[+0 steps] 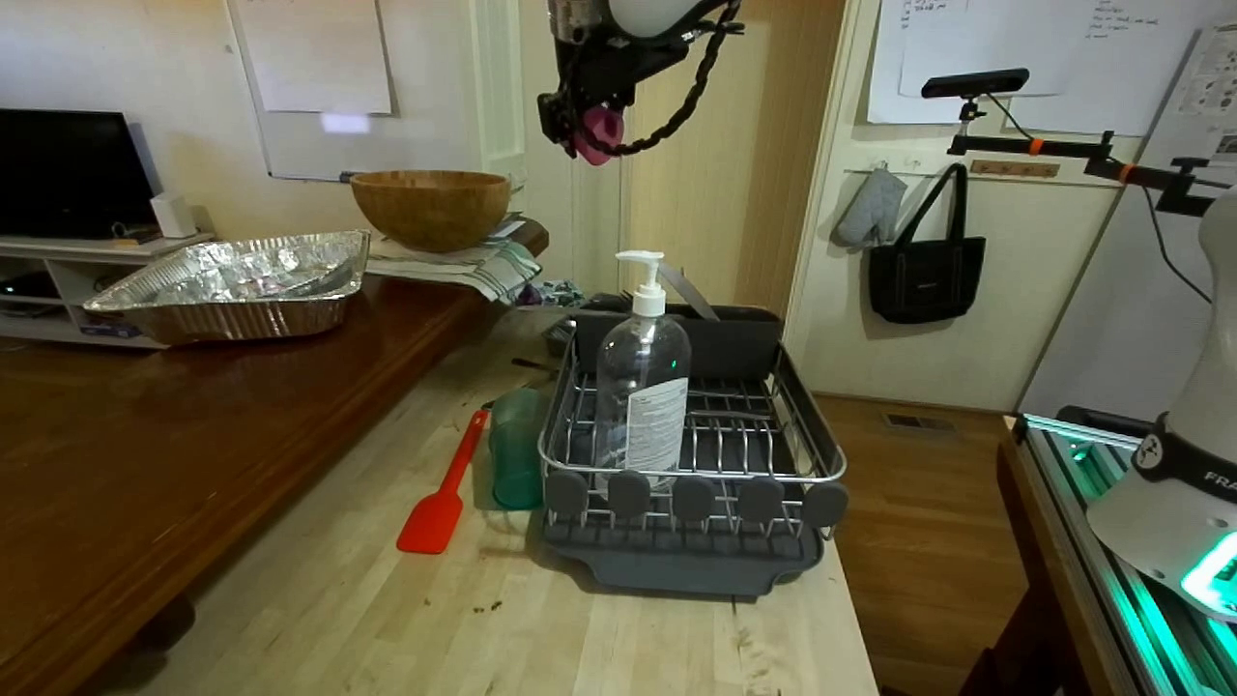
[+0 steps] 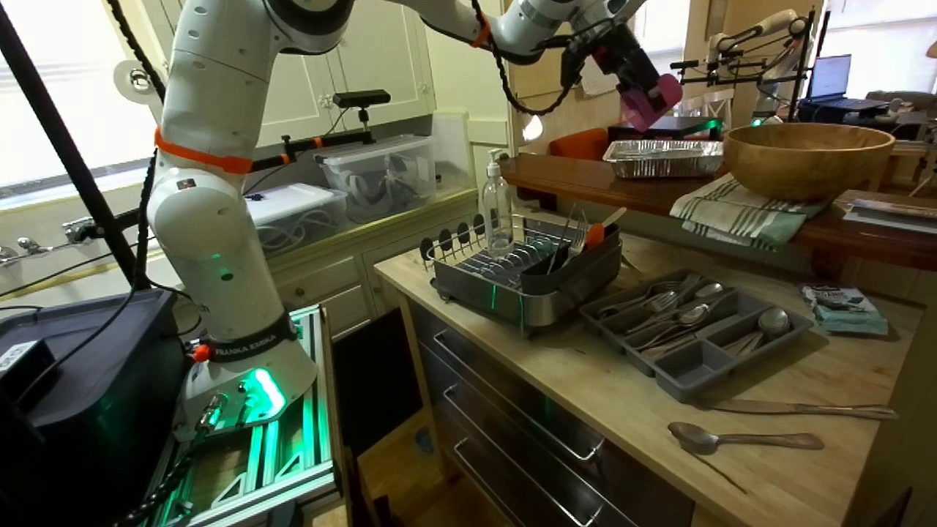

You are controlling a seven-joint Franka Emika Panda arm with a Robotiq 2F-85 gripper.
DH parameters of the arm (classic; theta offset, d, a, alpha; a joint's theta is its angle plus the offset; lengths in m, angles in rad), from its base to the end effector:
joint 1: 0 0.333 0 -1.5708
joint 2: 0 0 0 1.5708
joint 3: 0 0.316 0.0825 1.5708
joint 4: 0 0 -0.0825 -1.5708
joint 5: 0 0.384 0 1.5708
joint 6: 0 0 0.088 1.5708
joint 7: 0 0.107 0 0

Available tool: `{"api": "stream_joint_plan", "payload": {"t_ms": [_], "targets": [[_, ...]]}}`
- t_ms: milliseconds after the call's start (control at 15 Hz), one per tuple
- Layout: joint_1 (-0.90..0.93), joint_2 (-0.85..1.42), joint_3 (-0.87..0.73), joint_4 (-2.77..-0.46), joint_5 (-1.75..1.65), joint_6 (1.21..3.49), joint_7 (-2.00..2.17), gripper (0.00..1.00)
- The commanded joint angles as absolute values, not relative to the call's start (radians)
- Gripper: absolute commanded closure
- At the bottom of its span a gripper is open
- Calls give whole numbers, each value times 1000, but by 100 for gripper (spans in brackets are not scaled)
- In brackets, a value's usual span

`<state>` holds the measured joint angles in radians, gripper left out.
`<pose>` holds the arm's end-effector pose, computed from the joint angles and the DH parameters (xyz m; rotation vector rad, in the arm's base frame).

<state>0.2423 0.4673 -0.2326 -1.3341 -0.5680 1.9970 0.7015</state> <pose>0.7163 0.0089 0.5023 2.4882 -0.5935 0.5447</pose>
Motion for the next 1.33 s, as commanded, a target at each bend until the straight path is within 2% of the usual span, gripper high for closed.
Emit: {"api": "stream_joint_plan", "payload": {"t_ms": [0,267,733,800,867,1067,1133,1267], "targets": [[334,321,-191,-1562,-738,2056,950,51],[364,204,-83,-1737,-871,2016,1224,51],[262,43,38,-2086,-1121,2259,1355,51],[243,61,46,-2067,-1079,2259,1367,51],[252,109,68,-1990,-1071,2194,1320,26],[223,87,68,-2033,-1069,2229,1336,26],[223,88,70,-2017,-1074,2226,1324,51],[226,73,87,-2018,-1127,2239,1351,51]]}}
